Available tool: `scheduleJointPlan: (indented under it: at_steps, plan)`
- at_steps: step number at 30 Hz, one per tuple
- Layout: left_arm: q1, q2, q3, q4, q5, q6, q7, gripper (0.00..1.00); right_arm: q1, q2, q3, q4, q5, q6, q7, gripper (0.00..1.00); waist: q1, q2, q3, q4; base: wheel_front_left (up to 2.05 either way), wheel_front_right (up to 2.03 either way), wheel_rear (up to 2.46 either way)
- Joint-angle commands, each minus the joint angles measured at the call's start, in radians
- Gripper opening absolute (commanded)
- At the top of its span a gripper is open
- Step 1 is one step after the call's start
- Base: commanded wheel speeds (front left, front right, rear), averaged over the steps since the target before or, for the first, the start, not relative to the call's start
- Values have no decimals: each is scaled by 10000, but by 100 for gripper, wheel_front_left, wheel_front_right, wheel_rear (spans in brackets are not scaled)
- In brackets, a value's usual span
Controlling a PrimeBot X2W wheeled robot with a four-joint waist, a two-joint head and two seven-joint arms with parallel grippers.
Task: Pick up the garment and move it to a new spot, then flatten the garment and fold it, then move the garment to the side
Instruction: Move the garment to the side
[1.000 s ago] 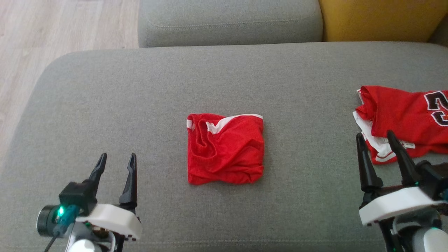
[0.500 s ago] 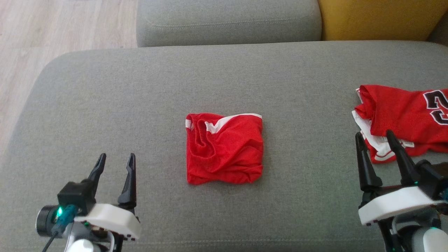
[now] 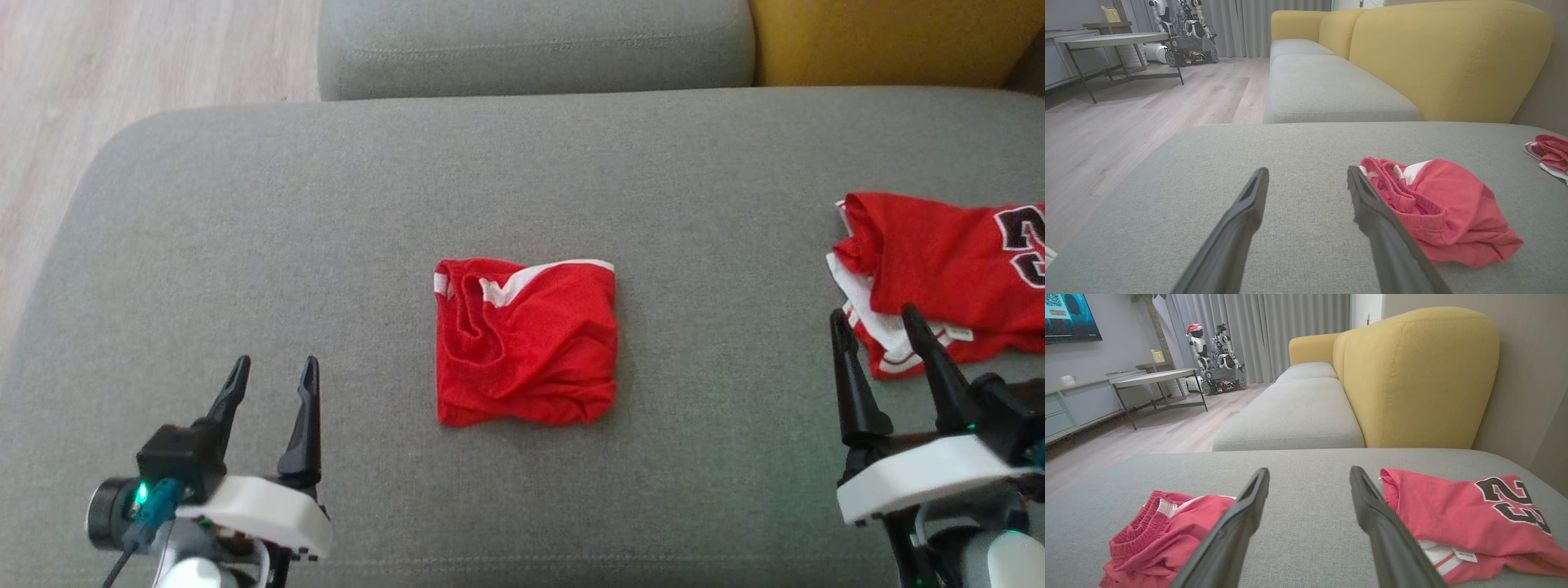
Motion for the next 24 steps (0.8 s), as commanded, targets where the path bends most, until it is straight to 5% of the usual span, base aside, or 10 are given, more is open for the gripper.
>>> scheduleJointPlan:
  at_steps: [1, 9, 24]
  plan:
    - [-624, 248, 399, -369, -29, 64, -75, 100, -348, -61, 201, -258, 44, -7, 45, 100, 0, 0, 135, 72, 0, 0, 0]
    - [-1304, 135, 275, -440, 59, -89, -207, 100, -1211, -54, 616, 999, 265, -7, 60, 100, 0, 0, 887, 514, 0, 0, 0]
    - [-2376, -288, 135, -2, 101, -478, -648, 100, -3797, -37, 3047, 5853, 2104, -7, -938, 100, 0, 0, 2085, 1185, 0, 0, 0]
